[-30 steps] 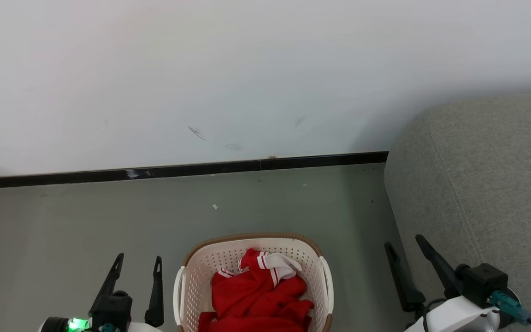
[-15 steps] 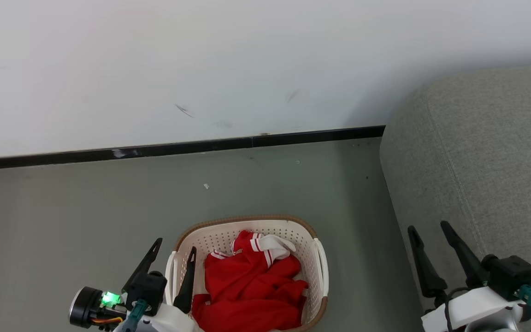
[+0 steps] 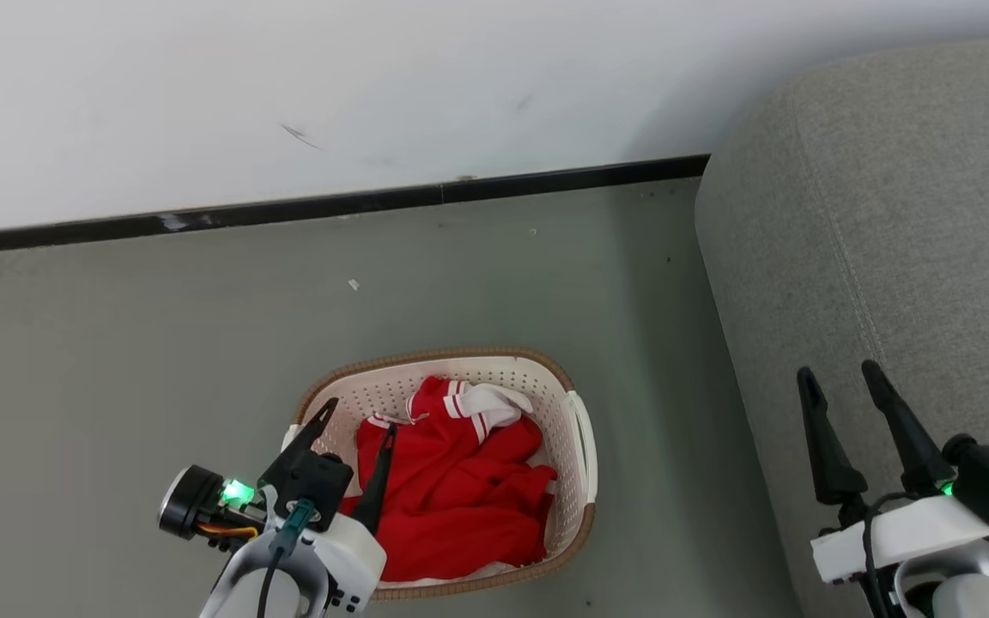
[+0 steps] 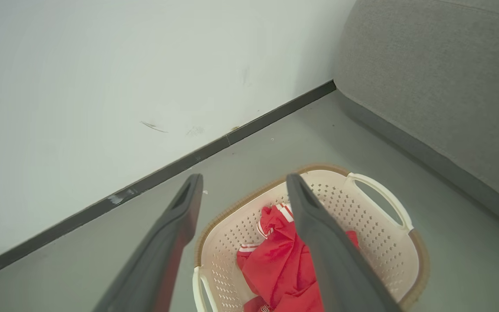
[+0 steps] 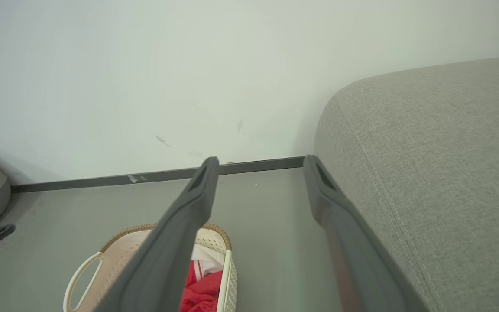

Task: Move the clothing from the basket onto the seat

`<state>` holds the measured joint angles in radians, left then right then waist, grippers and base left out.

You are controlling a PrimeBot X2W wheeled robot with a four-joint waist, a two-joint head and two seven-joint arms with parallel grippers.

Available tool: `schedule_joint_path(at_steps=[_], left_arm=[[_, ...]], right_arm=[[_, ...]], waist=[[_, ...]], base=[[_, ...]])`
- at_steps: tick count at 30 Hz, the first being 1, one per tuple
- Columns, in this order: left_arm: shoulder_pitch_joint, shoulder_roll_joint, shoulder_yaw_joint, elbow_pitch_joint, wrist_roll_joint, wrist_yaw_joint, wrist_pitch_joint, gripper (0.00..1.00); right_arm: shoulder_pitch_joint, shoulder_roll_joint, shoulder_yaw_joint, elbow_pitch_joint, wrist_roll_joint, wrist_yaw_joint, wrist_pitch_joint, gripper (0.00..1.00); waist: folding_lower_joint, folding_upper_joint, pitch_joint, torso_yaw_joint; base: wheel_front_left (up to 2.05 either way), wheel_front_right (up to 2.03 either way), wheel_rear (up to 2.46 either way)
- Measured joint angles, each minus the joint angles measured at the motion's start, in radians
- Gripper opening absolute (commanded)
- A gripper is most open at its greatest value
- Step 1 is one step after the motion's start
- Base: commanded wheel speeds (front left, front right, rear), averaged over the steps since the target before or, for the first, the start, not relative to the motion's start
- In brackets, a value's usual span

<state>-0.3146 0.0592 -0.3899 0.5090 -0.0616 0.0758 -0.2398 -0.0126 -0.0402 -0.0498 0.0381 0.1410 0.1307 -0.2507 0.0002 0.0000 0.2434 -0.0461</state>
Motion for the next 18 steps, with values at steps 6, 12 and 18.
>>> schedule_joint_path(at_steps=[6,12,18], left_arm=[[-0.068,-0.003,-0.021,0.048,0.017,-0.009,0.003,1.0],[-0.126,-0.006,-0.03,0.096,0.035,-0.018,0.01,1.0],[-0.177,-0.006,-0.044,0.155,0.061,-0.021,0.019,1.0]], right_arm=[[-0.054,0.0,-0.003,-0.032,0.005,0.0,0.0,1.0],[-0.107,0.0,0.004,-0.062,0.021,0.0,0.0,1.0],[-0.161,0.0,0.012,-0.074,0.037,0.0,0.0,1.0]], waist=[[0.0,0.0,0.064,-0.018],[0.0,0.0,0.134,-0.041],[0.0,0.0,0.207,-0.068]], base=[[0.0,0.0,0.0],[0.0,0.0,0.0],[0.0,0.0,0.0]])
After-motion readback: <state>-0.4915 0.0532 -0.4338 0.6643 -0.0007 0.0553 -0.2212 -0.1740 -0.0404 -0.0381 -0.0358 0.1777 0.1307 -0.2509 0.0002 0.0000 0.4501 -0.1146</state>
